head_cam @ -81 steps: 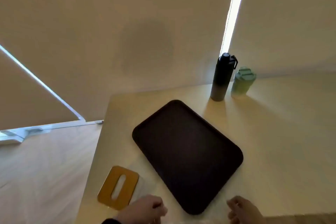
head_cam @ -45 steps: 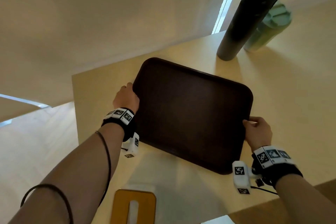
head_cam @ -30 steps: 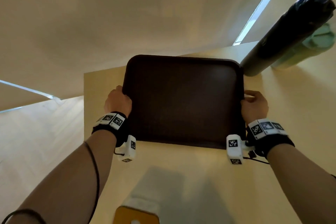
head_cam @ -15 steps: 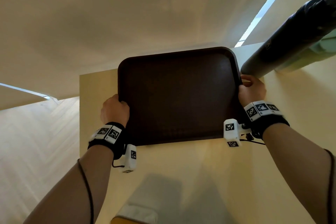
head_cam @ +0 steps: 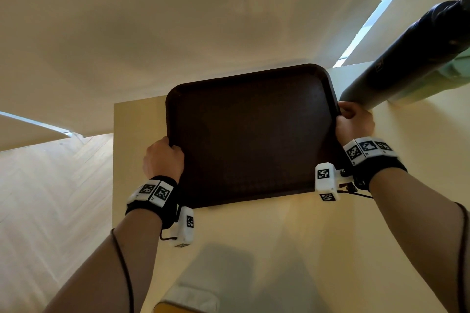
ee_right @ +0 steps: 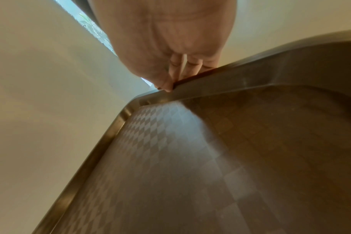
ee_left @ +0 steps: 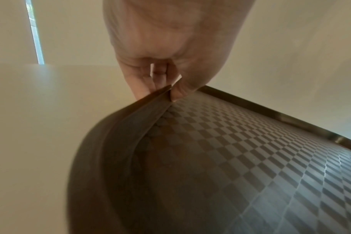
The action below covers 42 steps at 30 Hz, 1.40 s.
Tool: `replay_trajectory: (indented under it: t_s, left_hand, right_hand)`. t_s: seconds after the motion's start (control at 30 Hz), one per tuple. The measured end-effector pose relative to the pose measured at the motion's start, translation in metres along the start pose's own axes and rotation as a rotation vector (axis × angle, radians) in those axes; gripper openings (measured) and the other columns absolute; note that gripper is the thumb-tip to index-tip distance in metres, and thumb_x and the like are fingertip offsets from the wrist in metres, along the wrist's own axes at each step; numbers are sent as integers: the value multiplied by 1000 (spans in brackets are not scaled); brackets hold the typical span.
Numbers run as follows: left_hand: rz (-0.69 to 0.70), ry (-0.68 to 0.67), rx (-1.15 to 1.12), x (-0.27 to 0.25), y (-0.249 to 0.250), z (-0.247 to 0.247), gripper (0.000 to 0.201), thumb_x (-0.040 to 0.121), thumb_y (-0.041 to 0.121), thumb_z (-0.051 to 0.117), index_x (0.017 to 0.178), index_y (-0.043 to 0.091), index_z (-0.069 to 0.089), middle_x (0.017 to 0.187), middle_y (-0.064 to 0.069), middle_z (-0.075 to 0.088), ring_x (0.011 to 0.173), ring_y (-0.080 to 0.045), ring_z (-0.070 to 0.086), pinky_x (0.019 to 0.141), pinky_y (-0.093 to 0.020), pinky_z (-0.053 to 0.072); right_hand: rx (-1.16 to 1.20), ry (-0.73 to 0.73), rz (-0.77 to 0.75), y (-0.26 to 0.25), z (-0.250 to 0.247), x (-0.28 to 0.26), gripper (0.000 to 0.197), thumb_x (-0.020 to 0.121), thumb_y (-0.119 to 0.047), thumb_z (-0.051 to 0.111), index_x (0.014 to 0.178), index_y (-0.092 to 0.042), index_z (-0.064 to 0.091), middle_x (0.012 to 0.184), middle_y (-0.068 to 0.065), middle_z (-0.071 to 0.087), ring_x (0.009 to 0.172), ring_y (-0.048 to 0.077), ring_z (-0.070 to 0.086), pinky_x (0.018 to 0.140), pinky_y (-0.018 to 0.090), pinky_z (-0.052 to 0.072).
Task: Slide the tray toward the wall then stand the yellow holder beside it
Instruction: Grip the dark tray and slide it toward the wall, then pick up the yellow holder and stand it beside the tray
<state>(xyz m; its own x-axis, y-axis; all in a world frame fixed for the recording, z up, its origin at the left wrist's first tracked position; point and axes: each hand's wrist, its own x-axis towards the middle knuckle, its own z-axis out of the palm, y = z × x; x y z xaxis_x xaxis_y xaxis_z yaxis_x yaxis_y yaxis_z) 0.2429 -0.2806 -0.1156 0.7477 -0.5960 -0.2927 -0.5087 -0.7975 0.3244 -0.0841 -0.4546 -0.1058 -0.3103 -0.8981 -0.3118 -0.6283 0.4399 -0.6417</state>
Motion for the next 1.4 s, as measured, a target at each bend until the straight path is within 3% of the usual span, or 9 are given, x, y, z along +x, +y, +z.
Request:
replay_trajectory:
  t_s: [0.37,0.5,0.6,0.7,0.77,0.9,1.0,1.17,1.4]
  left_hand:
    - [-18,-20,-7,-6,0,-3,33,91,17,47,116,5,66,107,-21,70,94,-41,64,71,-38,45]
    - [-41,-32,-47,-9,-2,-15,47,94,33,49,134,10,56,126,-19,65,115,-40,60,91,-47,48]
    - [-59,-8,-95,-16,-11,-27,55,92,40,49,139,14,53,128,-16,66,120,-38,58,97,-48,46]
    - [-68,-5,-147,-35,-22,-40,45,92,34,52,130,12,60,118,-14,70,114,-36,61,87,-39,43]
    - [-82,-43,-190,-51,-36,-46,37,89,34,53,117,14,67,111,-13,72,107,-35,63,82,-34,44]
    - [-158,-155,-349,-92,-70,-55,19,82,39,59,81,23,67,85,-8,72,83,-31,68,81,-42,58]
    - [-164,-193,-411,-128,-100,-63,17,89,30,61,81,16,67,81,-10,69,73,-25,63,71,-37,52]
    - [-318,-210,-459,-194,-162,-69,22,91,34,61,82,14,66,87,-14,68,77,-28,61,72,-40,49]
    - [-584,-279,-484,-273,-214,-43,54,91,59,51,112,11,61,105,-10,65,90,-29,66,70,-40,53]
  right_hand:
    - [-5,-22,-19,4,0,4,45,84,-3,52,122,-21,66,125,7,67,116,26,61,86,18,36]
    - [-16,-16,-44,7,-4,-4,42,85,-9,55,124,-19,63,125,7,66,115,27,60,86,20,36]
    - [-46,29,-156,7,-8,-19,41,84,-12,55,124,-16,61,125,11,62,118,30,56,95,31,40]
    - [-76,19,-302,6,-11,-47,39,83,-15,55,122,-18,62,119,10,63,114,29,55,97,35,43]
    - [-66,-44,-390,5,-13,-72,35,85,-14,56,120,-17,62,117,9,61,114,25,54,95,28,41]
    - [-38,-185,-517,12,-12,-129,30,88,-15,58,118,-18,63,114,3,59,108,17,55,87,20,36]
    - [-14,-314,-565,22,-4,-174,29,90,-17,59,118,-19,63,110,-4,58,105,14,56,90,24,45]
    - [12,-576,-636,50,13,-254,23,91,-19,56,111,-17,66,104,-5,63,98,14,61,91,29,50]
    - [-142,-1008,-520,93,17,-333,41,97,-42,44,130,-21,56,124,2,64,109,17,61,93,30,47]
